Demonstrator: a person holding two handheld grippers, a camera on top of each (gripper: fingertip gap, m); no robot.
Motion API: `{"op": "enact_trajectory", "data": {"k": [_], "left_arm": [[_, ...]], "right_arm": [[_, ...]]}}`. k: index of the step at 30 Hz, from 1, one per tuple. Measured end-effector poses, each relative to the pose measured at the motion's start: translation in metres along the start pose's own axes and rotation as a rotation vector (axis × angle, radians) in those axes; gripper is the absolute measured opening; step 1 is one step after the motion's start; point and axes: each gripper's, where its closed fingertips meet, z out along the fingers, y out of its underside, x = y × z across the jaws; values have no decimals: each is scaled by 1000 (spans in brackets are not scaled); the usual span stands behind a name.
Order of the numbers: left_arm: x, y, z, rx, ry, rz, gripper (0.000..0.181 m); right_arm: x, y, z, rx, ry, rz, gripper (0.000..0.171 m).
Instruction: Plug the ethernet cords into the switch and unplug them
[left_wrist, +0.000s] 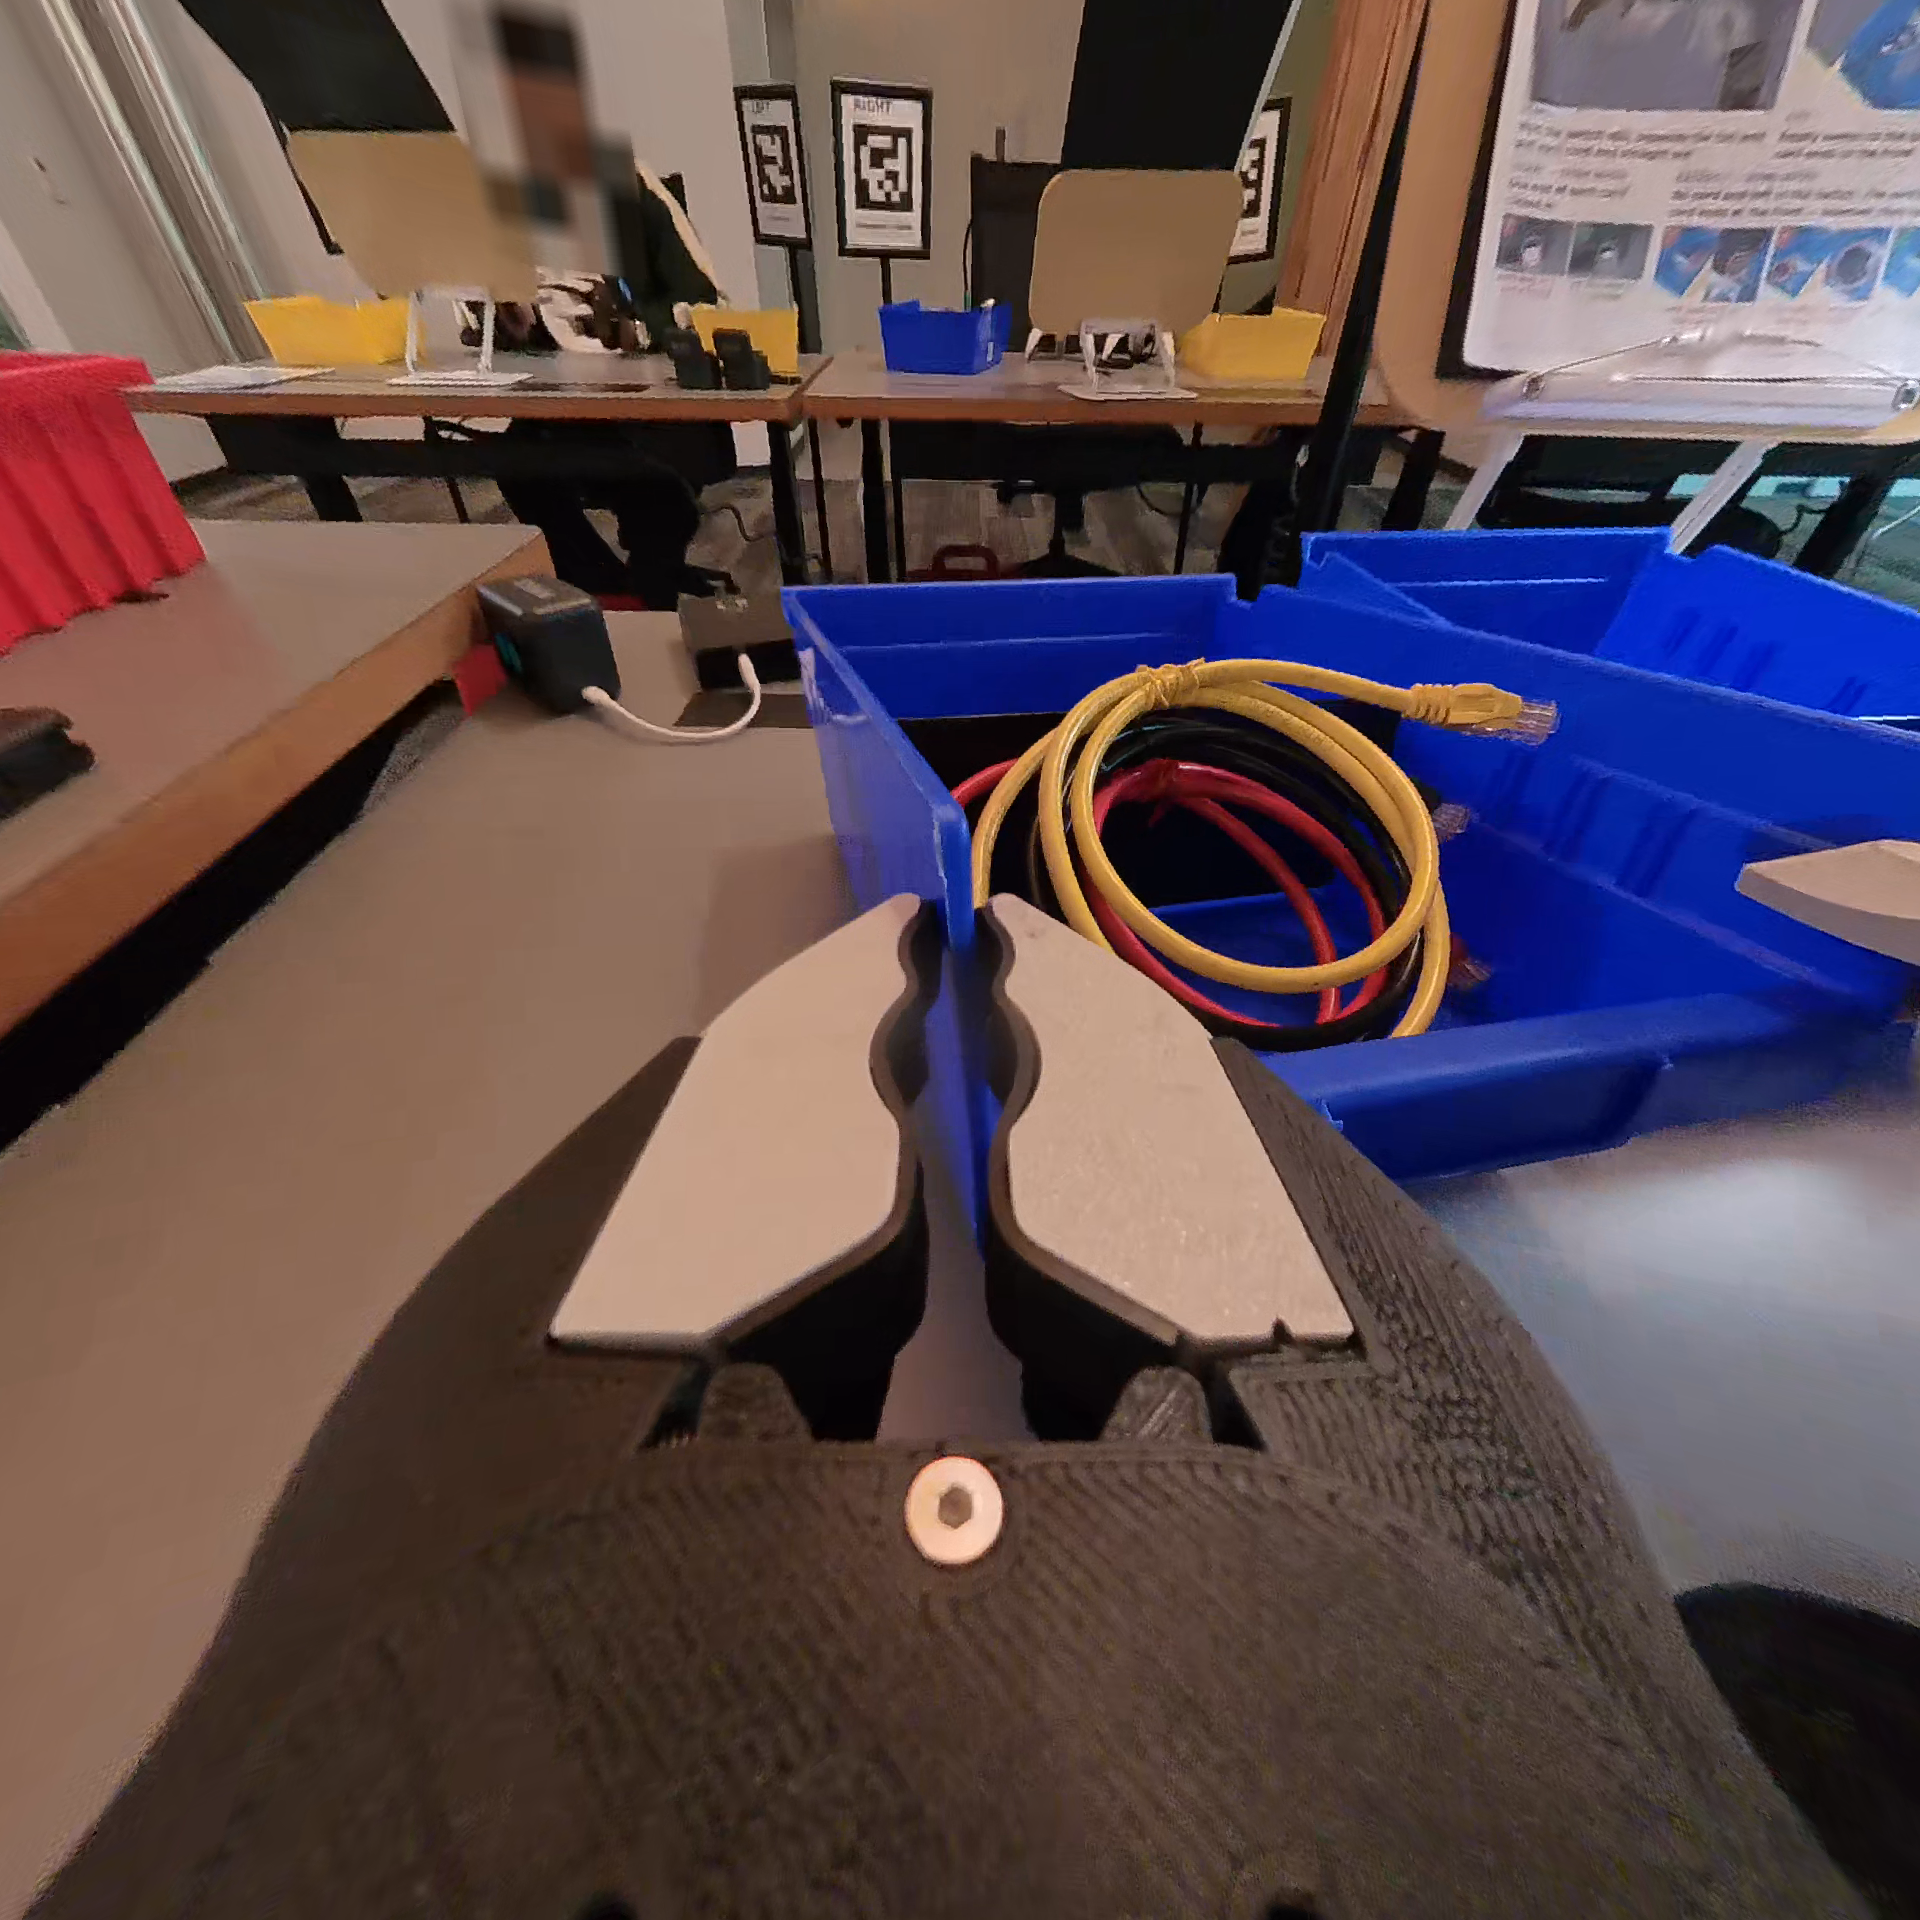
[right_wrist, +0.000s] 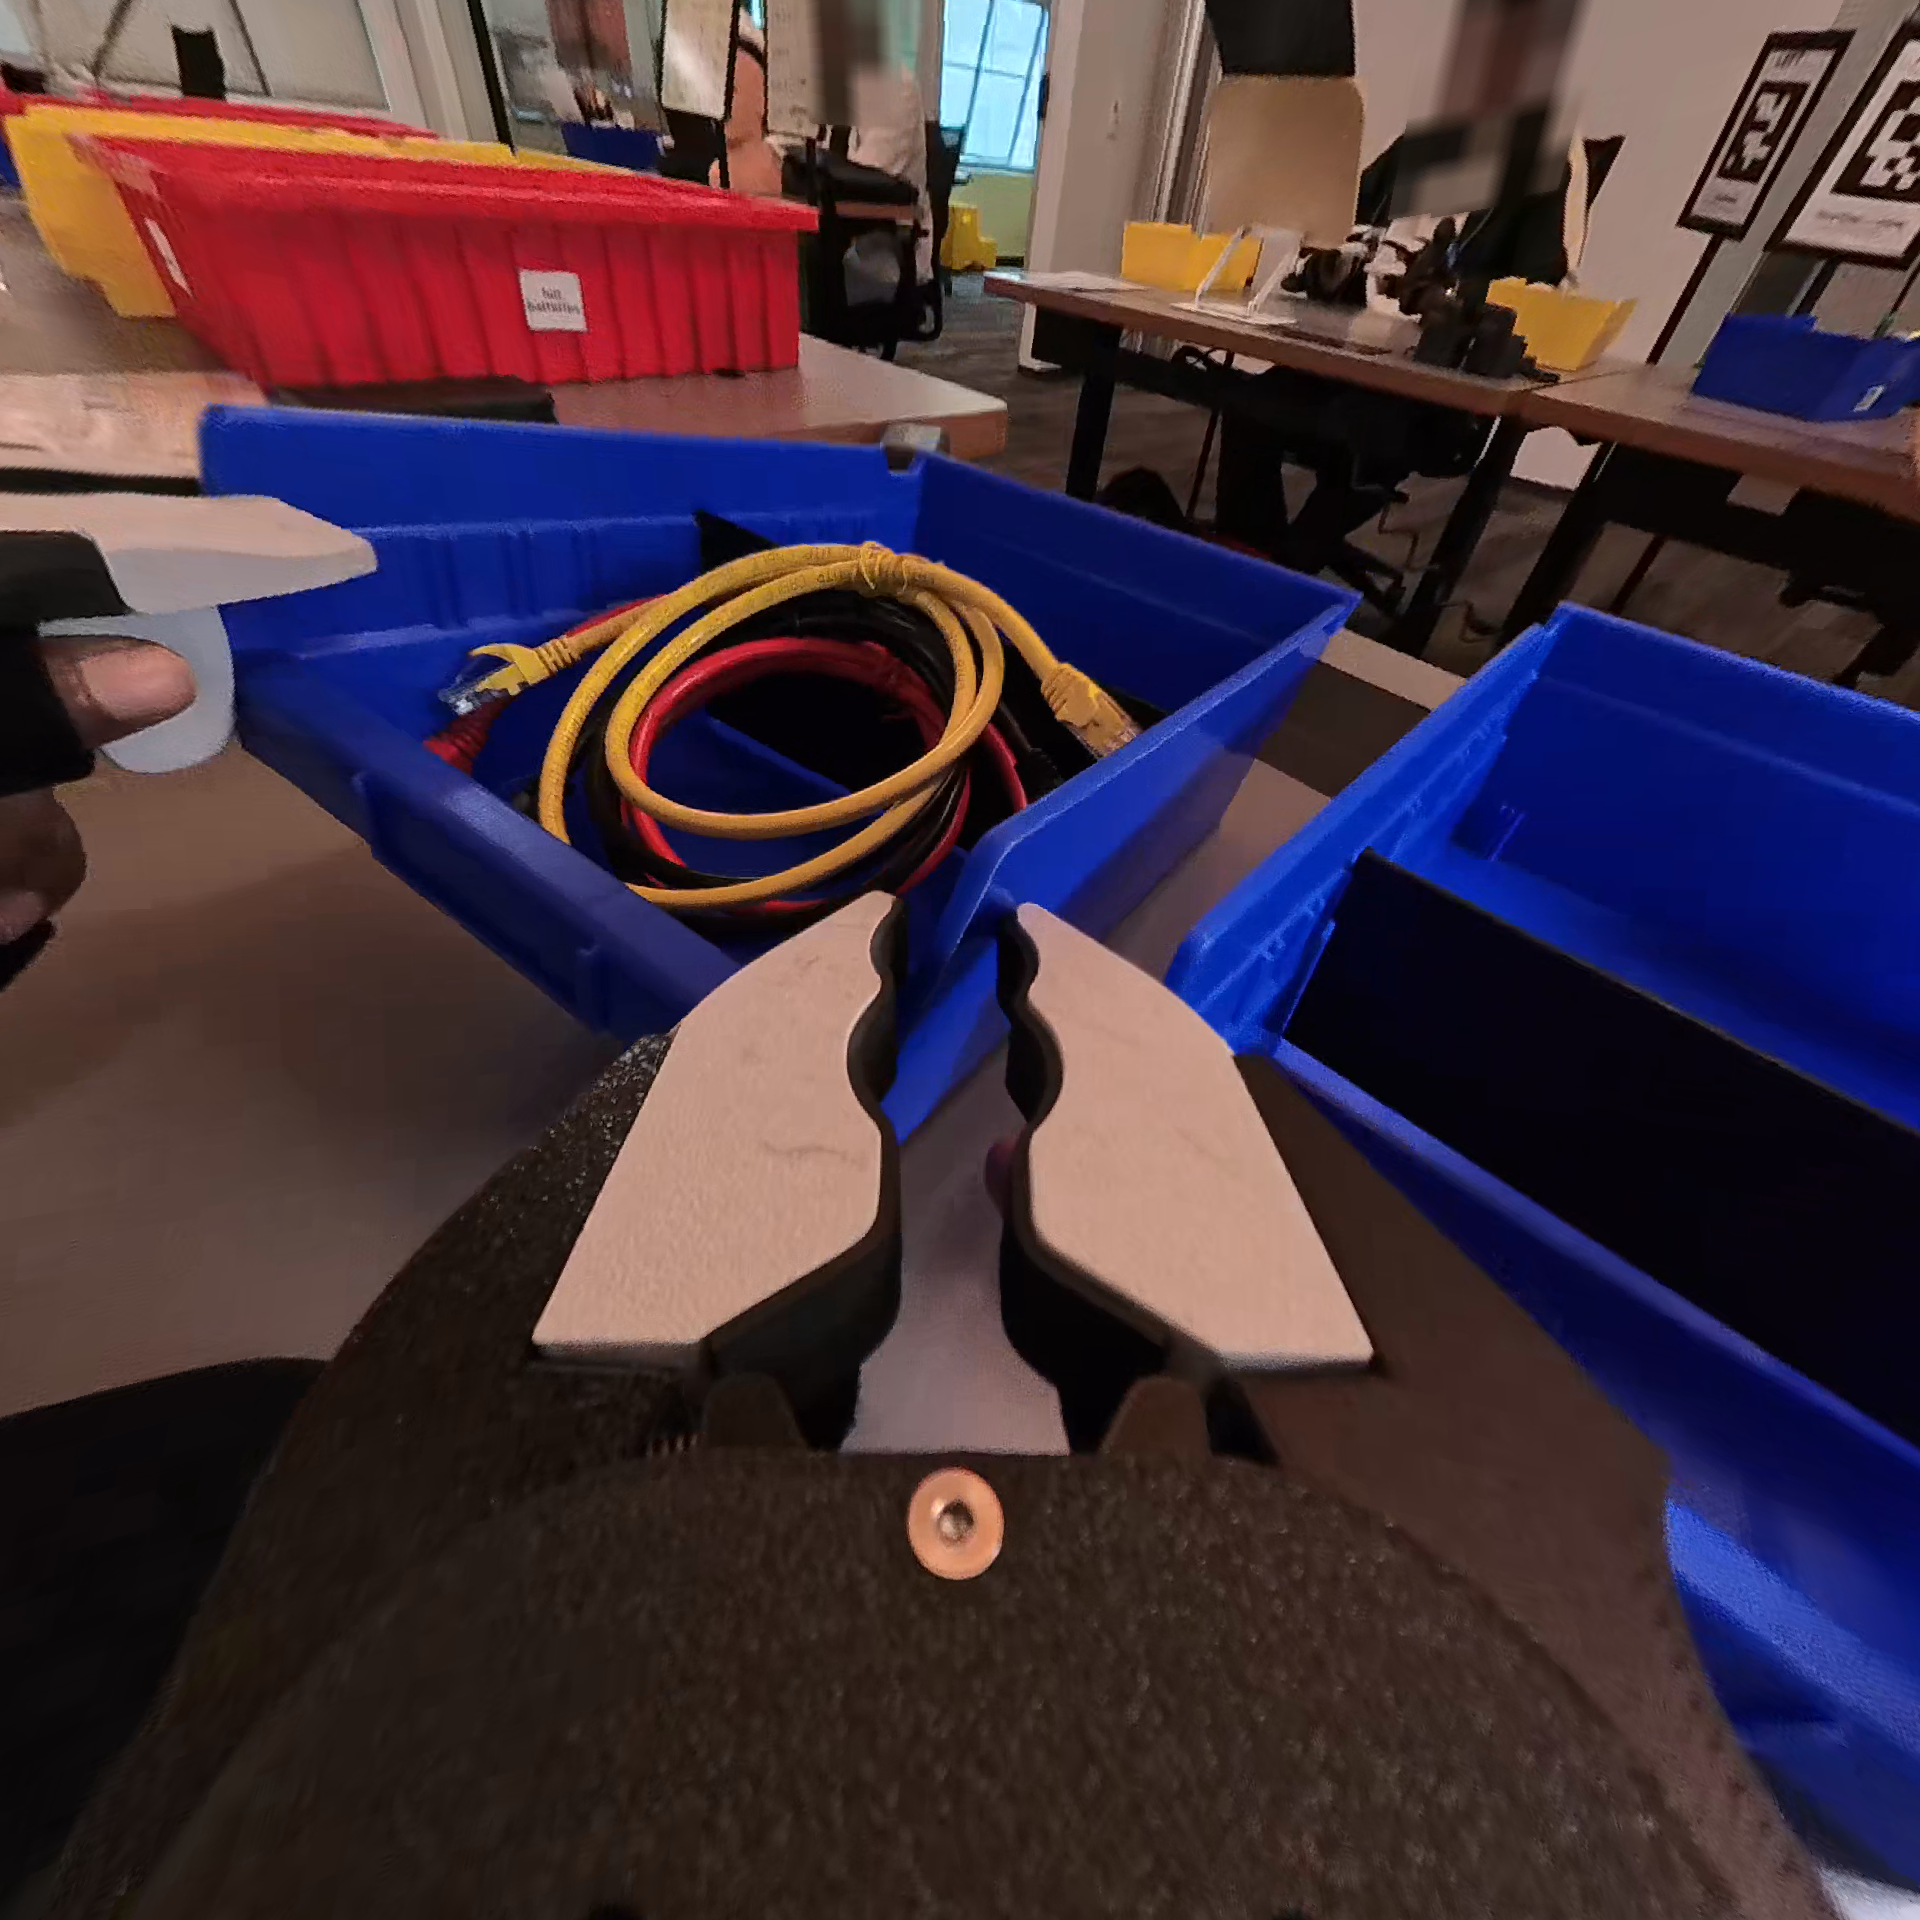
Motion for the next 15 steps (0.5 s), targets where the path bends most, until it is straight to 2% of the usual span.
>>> {"op": "enact_trajectory", "data": {"k": [2, 4, 6, 8, 10, 13, 15], "left_arm": [[2, 6, 5, 19, -6, -16, 6], [4, 13, 10, -30, 12, -12, 6], [11, 28, 16, -118, 85, -20, 9], [19, 37, 18, -169, 157, -27, 21], [14, 27, 14, -143, 137, 26, 27], [12, -5, 1, -90, 109, 175, 33], [27, -14, -4, -157, 169, 288, 38]], "right_arm": [[3, 6, 0, -28, 1, -18, 17], [3, 11, -1, -64, -36, -32, 20], [4, 14, -6, -105, -95, -2, 30], [7, 14, -16, -130, -164, 7, 43], [16, 8, -31, -142, -200, -23, 49], [40, 4, -52, -194, -242, -128, 51], [53, 7, -62, -242, -294, -196, 53]]}}
